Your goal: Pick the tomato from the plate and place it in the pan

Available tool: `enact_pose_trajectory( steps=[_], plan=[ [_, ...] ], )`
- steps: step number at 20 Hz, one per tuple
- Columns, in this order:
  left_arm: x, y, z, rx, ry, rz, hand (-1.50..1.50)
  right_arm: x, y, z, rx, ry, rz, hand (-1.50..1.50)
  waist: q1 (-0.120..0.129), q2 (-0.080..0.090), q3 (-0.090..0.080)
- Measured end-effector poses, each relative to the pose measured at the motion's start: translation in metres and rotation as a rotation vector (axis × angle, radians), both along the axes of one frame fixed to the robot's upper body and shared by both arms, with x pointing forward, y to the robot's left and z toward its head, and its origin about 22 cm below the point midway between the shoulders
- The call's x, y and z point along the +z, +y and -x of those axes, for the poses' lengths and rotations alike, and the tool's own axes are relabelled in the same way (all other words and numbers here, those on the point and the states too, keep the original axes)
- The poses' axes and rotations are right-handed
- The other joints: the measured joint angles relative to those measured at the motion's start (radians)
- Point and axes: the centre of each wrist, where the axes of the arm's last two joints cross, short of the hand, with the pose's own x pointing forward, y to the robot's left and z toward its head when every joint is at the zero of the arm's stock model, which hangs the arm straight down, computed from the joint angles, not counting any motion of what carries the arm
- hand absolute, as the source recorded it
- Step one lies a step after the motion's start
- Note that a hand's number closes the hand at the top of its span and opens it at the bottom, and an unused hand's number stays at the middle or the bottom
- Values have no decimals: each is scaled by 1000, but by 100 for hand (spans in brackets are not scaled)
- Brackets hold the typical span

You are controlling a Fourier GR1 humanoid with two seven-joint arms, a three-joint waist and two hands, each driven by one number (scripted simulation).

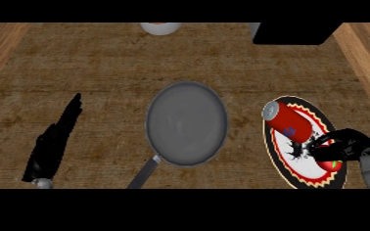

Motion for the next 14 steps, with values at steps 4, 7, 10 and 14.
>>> enact_pose_trajectory(
  steps=[4,7,10,14],
  plan=[
    [-2,2,2,11,4,2,0,-3,26,18,18,-46,23,150,-6,-1,2],
    [-4,7,6,23,4,-4,0,-7,66,46,89,-86,102,150,-17,-5,2],
    [-6,6,8,28,10,-3,0,-7,101,80,143,-136,172,150,-26,-6,5],
    [-7,8,11,34,9,-11,0,5,120,113,188,-237,334,150,-31,-5,11]
  ],
)
